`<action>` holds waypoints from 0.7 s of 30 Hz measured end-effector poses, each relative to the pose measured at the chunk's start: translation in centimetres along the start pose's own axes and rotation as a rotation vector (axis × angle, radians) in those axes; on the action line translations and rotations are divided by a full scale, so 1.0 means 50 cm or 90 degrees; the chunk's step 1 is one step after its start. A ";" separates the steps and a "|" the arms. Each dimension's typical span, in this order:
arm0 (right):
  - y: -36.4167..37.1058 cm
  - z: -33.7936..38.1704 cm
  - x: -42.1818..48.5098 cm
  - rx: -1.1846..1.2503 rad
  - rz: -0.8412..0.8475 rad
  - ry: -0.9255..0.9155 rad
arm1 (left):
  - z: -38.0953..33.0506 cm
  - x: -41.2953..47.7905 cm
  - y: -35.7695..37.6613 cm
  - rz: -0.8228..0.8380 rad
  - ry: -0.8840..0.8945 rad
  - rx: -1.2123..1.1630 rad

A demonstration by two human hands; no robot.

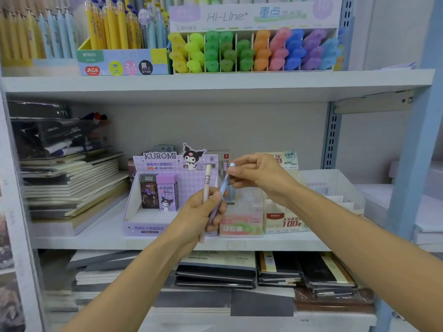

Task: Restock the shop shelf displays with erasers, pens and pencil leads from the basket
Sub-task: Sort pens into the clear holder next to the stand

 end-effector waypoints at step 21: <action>-0.121 0.004 0.049 -0.312 -0.188 -0.072 | 0.005 0.026 -0.019 -0.092 -0.061 -0.096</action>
Point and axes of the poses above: each hand's wrist, its own x-axis towards the middle knuckle, its own y-axis out of the palm, z = x × y, the point moved 3 cm from there along x, towards the middle knuckle, and after that the axes turned 9 degrees about z, right-handed, at the moved point
